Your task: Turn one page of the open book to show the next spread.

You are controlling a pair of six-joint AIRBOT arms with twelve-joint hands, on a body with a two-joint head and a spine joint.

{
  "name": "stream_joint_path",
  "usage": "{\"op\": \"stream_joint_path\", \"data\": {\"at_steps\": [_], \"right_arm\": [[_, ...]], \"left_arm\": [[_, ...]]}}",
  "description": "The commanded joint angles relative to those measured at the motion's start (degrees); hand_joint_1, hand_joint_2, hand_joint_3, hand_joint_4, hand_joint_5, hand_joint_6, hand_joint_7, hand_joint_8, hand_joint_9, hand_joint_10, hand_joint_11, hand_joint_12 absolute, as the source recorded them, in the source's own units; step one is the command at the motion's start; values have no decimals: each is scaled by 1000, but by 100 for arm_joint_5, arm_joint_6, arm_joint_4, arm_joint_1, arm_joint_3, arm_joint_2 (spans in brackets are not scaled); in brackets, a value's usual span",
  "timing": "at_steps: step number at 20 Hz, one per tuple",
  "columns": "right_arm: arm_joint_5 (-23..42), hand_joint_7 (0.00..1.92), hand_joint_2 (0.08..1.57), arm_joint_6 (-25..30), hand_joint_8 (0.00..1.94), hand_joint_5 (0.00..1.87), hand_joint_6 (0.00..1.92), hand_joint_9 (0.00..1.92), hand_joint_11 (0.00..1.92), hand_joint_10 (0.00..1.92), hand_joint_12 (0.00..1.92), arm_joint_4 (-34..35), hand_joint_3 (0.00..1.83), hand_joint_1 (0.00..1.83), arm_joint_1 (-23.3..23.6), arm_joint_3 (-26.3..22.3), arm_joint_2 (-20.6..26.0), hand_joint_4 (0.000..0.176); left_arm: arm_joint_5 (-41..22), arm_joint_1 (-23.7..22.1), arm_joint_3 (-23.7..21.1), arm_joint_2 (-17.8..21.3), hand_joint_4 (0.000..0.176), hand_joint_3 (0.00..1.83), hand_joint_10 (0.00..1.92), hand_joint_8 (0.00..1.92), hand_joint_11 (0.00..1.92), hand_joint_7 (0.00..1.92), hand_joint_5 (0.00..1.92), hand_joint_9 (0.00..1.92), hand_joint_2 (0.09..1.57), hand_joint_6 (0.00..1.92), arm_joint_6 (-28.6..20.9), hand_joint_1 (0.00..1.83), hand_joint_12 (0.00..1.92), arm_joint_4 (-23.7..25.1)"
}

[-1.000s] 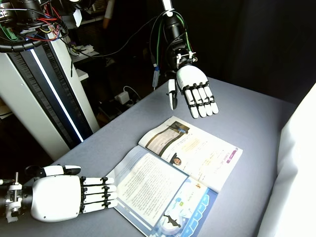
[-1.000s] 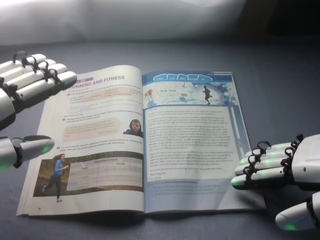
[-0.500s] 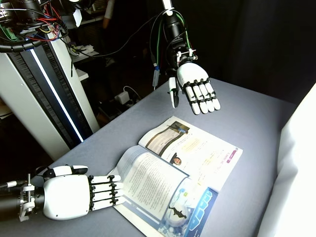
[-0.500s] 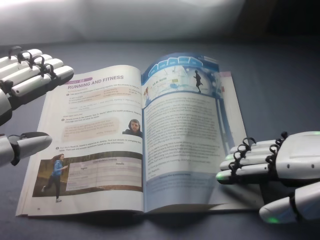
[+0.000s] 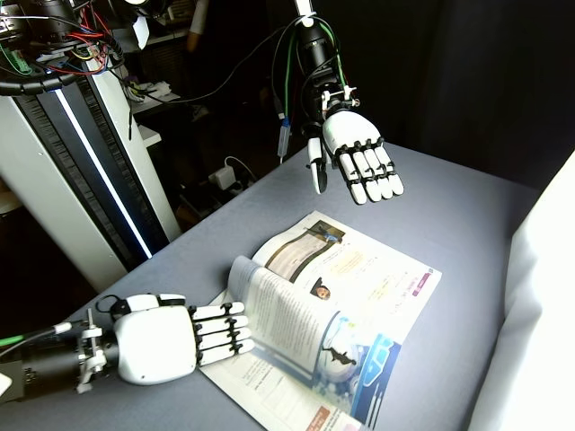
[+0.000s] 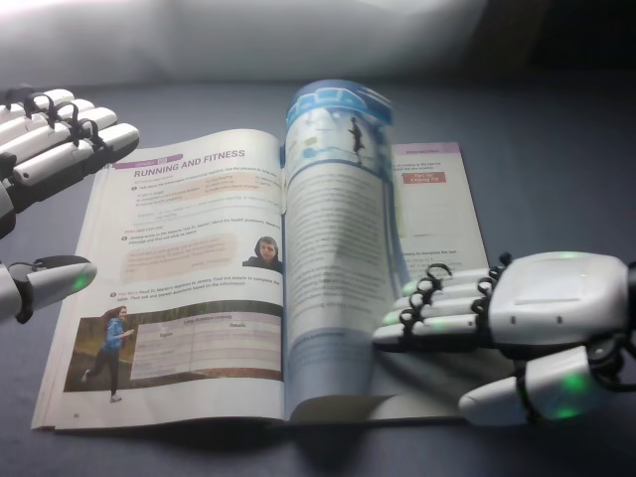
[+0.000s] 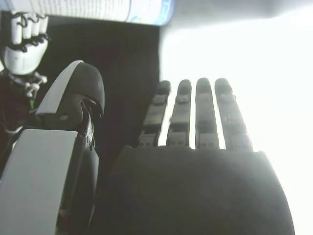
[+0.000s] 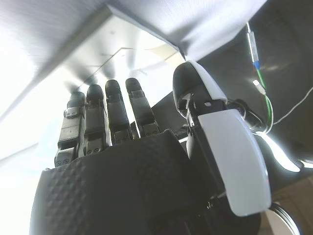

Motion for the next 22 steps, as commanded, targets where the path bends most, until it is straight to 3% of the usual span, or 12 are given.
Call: {"op": "stream_joint_path", "data": {"at_steps": [1, 3, 6, 9, 10, 13, 17, 18, 19, 20, 21, 22], "right_arm": [[315, 0, 1571, -21, 0, 0, 0, 0, 0, 0, 0, 179, 70, 0, 44, 15, -89, 0], [360, 0, 1571, -193, 0, 3, 1, 0, 0, 0, 0, 341, 111, 0, 83, 94, -230, 0], [436, 0, 1571, -531, 0, 0, 0, 0, 0, 0, 0, 612, 142, 1, 189, 217, -491, 0], [623, 0, 1571, -780, 0, 0, 0, 0, 0, 0, 0, 935, 148, 0, 312, 366, -728, 0], [665, 0, 1571, -871, 0, 18, 4, 0, 0, 0, 0, 1028, 131, 42, 367, 385, -781, 0], [833, 0, 1571, -1023, 0, 2, 0, 0, 0, 0, 0, 1200, 46, 59, 563, 460, -946, 0], [1034, 0, 1571, -1120, 0, 0, 0, 0, 0, 0, 0, 1298, 72, 1, 784, 574, -1192, 0], [1069, 0, 1552, -1153, 0, 10, 3, 0, 0, 0, 0, 1297, 33, 92, 871, 626, -1306, 0], [1092, 0, 1531, -1179, 0, 13, 3, 0, 0, 0, 0, 1296, 7, 215, 922, 665, -1388, 0], [1102, 0, 1535, -1190, 0, 2, 0, 0, 0, 0, 0, 1294, 6, 161, 960, 694, -1452, 0], [1134, 0, 1556, -1197, 0, 0, 0, 0, 0, 0, 0, 1272, 9, 15, 1016, 737, -1552, 0], [1161, 0, 1554, -1198, 0, 0, 0, 0, 0, 0, 0, 1190, 7, 0, 1106, 771, -1664, 0]], "left_arm": [[-731, -16, 3, 42, 1, 6, 0, 0, 0, 0, 0, 0, 1409, 0, 21, 245, 0, -147], [-744, -13, 2, 43, 0, 6, 0, 0, 0, 0, 0, 0, 1422, 0, 29, 298, 0, -158], [-772, 2, -3, 45, 12, 13, 0, 0, 0, 0, 0, 0, 1466, 0, 45, 395, 0, -196], [-860, 83, -23, 75, 3, 18, 0, 0, 0, 0, 0, 0, 1550, 0, 82, 318, 0, -298], [-891, 106, -34, 87, 10, 19, 0, 0, 0, 0, 0, 0, 1567, 0, 97, 307, 0, -331], [-996, 187, -62, 122, 10, 69, 0, 0, 0, 0, 0, 0, 1571, 0, 152, 297, 0, -439], [-1146, 281, -98, 177, 16, 92, 0, 0, 0, 0, 0, 0, 1571, 0, 223, 270, 0, -569], [-1184, 294, -107, 197, 9, 113, 0, 0, 0, 0, 0, 0, 1571, 0, 245, 132, 0, -597], [-1214, 298, -110, 208, 19, 66, 0, 0, 0, 0, 0, 0, 1571, 0, 262, 26, 0, -614], [-1236, 301, -113, 216, 23, 26, 0, 0, 0, 0, 0, 0, 1571, 0, 276, 4, 0, -630], [-1276, 307, -114, 228, 10, 16, 0, 0, 0, 0, 0, 0, 1571, 0, 299, 0, 0, -663], [-1332, 321, -116, 249, 13, 16, 0, 0, 0, 0, 0, 0, 1571, 0, 327, 0, 0, -722]]}}
